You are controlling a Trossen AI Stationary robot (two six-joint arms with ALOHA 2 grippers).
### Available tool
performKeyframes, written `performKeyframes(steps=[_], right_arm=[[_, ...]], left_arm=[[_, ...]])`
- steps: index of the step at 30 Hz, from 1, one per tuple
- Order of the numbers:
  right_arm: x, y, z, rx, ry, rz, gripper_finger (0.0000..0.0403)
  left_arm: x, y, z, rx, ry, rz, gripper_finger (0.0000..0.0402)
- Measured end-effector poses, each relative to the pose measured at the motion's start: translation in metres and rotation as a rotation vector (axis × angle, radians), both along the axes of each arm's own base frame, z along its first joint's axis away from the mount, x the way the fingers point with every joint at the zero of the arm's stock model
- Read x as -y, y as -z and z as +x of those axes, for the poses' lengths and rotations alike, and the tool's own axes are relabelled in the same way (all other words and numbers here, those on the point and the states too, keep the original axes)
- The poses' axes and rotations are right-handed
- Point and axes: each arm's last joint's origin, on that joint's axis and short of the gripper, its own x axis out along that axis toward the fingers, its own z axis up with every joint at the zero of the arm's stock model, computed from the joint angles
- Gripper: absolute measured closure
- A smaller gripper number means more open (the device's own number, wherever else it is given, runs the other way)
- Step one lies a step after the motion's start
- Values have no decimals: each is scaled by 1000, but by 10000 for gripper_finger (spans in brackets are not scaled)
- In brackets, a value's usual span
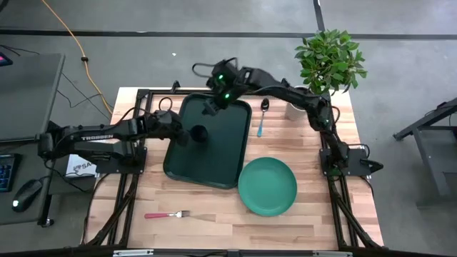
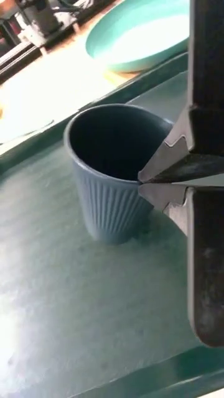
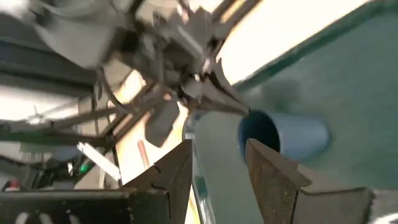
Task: Pick and place plate/cup/fork/spoon on tray
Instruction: Put the black cup on the top left of the black serving tray
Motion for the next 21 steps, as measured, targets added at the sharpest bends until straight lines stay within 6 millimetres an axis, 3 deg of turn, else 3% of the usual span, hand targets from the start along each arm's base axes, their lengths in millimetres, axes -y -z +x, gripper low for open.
performKeyframes(steps=[6, 13, 21], right_arm=[[4, -32, -24, 38, 78, -85, 263], [5, -53, -41, 62, 144, -139, 263], [5, -55, -45, 53, 143, -135, 263]], left_arm=[[-9, -3, -2, 29, -38, 27, 401], [-17, -7, 0, 65, -35, 55, 401], [-35, -48, 14, 71, 17, 202, 401]])
